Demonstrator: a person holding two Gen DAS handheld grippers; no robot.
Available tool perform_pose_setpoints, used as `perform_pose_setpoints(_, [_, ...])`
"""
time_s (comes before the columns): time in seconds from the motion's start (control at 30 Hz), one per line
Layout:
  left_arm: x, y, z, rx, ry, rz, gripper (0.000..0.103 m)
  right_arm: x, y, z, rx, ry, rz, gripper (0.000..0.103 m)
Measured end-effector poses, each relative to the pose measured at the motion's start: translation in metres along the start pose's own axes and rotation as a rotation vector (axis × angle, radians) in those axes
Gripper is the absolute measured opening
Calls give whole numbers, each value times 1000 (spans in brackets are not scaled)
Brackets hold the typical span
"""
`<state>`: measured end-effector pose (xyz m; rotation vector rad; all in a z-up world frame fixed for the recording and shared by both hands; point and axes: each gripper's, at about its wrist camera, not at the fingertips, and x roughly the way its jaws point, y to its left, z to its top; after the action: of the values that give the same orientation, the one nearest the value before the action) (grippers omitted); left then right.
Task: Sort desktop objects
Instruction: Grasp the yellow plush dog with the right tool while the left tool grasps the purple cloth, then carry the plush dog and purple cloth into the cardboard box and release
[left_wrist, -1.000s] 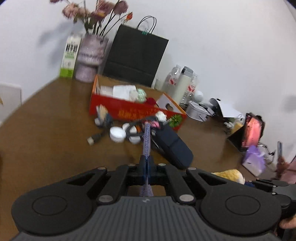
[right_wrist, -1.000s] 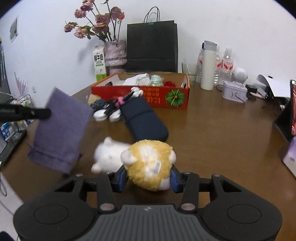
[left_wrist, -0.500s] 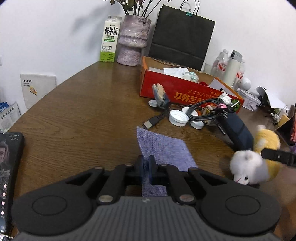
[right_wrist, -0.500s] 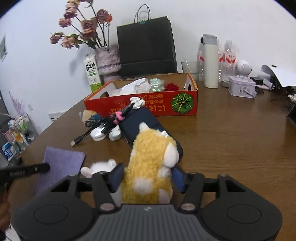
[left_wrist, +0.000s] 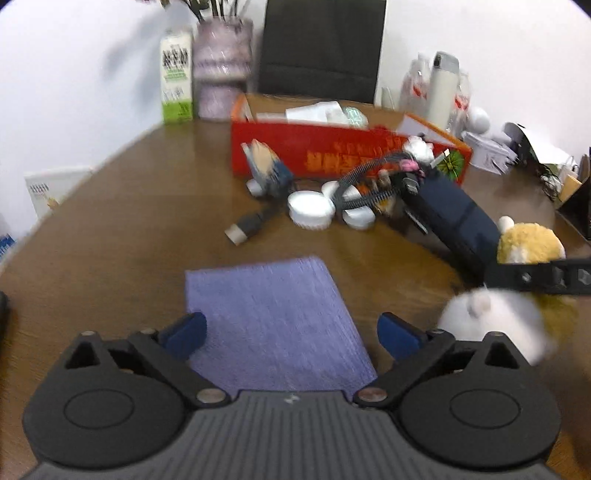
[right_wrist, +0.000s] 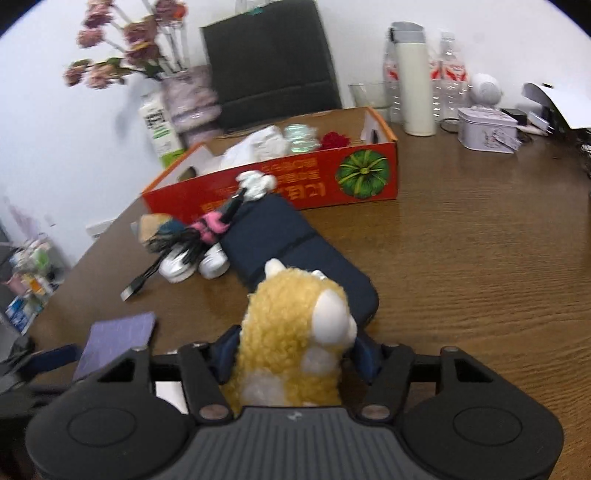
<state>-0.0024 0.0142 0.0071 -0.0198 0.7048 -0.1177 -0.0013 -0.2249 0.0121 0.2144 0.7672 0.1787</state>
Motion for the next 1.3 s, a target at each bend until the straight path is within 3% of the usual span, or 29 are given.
perform_pose_setpoints(0.07, [2, -2, -2, 24, 2, 9, 100, -9, -2, -7, -10, 15, 22, 58])
perform_pose_setpoints(0.17, [-1, 1, -1, 7, -13, 23, 78, -21, -3, -19, -35, 26, 29, 58])
perform_pose_setpoints(0.23, [-5, 6, 0, -5, -17, 17, 47, -26, -3, -24, -40, 31, 38, 56])
perform_pose_setpoints(0.27, [-8, 7, -1, -6, -17, 22, 38, -30, -3, -26, -44, 28, 40, 53])
perform_pose_setpoints(0.3, [-10, 7, -2, -6, -15, 20, 15, -34, -2, -27, -51, 23, 40, 51])
perform_pose_setpoints(0.33, [-12, 8, -3, -15, -10, 5, 10, -37, 0, -27, -61, 17, 41, 50])
perform_pose_setpoints(0.47, [-33, 12, -12, -82, -26, -62, 7, -58, 4, -29, -48, -40, 110, 48])
perform_pose_setpoints(0.57, [-59, 14, 0, -90, -95, -89, 7, -76, 4, -24, -27, -89, 133, 48])
perform_pose_setpoints(0.7, [-91, 10, 47, -26, -259, -101, 7, -102, -2, 5, -23, -195, 145, 48])
perform_pose_setpoints(0.83, [-88, 4, 128, 28, -396, -63, 8, -106, -4, 74, -73, -302, 81, 49])
perform_pose_setpoints(0.93, [-46, -2, 197, 49, -363, -54, 8, -87, -3, 149, -96, -337, 94, 49])
perform_pose_setpoints(1.07, [51, -10, 258, 53, -212, -8, 8, -23, 6, 237, -165, -299, 24, 49])
perform_pose_setpoints(1.13, [100, -13, 266, 41, -158, 68, 8, 27, 3, 265, -157, -223, -25, 49])
perform_pose_setpoints(1.23, [155, -11, 261, -40, -11, -4, 8, 108, -2, 273, -171, -97, -131, 49])
perform_pose_setpoints(1.3, [176, -21, 253, -20, 35, 2, 9, 152, -8, 267, -176, -8, -170, 49])
